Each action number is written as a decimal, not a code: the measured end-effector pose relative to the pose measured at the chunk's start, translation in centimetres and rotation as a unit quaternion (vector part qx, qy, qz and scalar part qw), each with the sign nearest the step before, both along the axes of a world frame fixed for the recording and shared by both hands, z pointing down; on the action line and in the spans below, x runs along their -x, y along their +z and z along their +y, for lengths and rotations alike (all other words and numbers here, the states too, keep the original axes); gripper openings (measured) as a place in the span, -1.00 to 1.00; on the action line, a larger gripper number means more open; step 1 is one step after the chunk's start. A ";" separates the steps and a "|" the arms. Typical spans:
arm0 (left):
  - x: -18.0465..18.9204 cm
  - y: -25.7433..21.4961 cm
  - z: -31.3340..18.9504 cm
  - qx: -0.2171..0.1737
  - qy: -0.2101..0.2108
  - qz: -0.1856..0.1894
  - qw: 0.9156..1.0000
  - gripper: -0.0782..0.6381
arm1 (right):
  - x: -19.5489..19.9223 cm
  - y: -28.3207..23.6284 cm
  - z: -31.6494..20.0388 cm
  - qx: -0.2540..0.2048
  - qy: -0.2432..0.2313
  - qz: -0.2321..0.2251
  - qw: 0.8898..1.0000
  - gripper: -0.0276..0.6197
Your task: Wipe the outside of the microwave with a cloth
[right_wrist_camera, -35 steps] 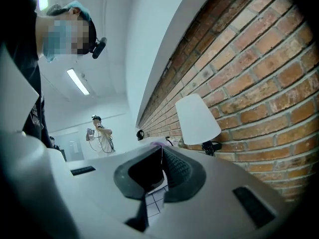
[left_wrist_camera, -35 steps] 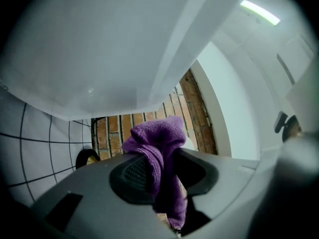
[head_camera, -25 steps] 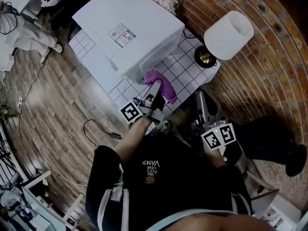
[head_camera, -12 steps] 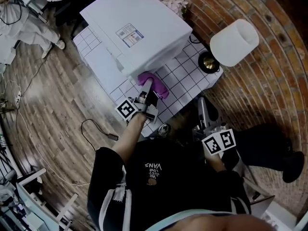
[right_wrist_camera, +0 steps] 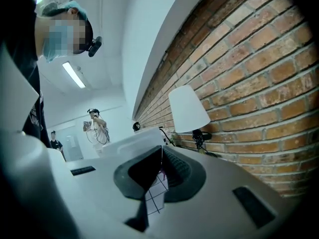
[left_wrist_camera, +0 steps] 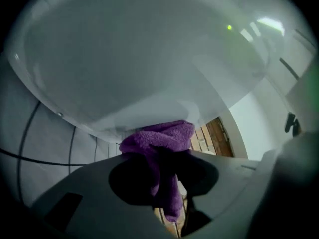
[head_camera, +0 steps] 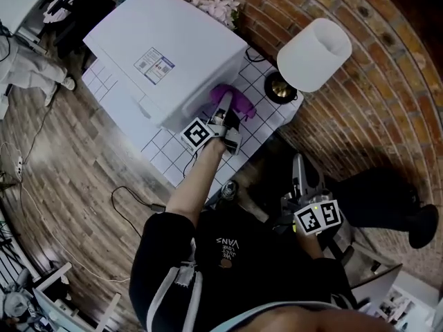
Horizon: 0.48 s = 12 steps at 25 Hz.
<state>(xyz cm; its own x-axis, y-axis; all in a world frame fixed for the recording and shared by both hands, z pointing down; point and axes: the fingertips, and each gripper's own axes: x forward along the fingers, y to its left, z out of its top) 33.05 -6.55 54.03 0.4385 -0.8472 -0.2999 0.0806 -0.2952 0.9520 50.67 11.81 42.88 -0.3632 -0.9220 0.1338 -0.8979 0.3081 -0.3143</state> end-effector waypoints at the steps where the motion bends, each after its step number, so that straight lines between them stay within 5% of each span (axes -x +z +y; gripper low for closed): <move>1: -0.9 0.4 -1.0 0.001 0.002 -0.007 1.000 -0.42 | -0.5 0.1 0.1 0.002 0.005 0.002 1.000 -0.91; 12: -5.7 1.7 -4.0 0.018 0.038 -0.038 0.998 -0.42 | -3.0 0.3 1.7 0.008 0.032 0.004 0.999 -0.91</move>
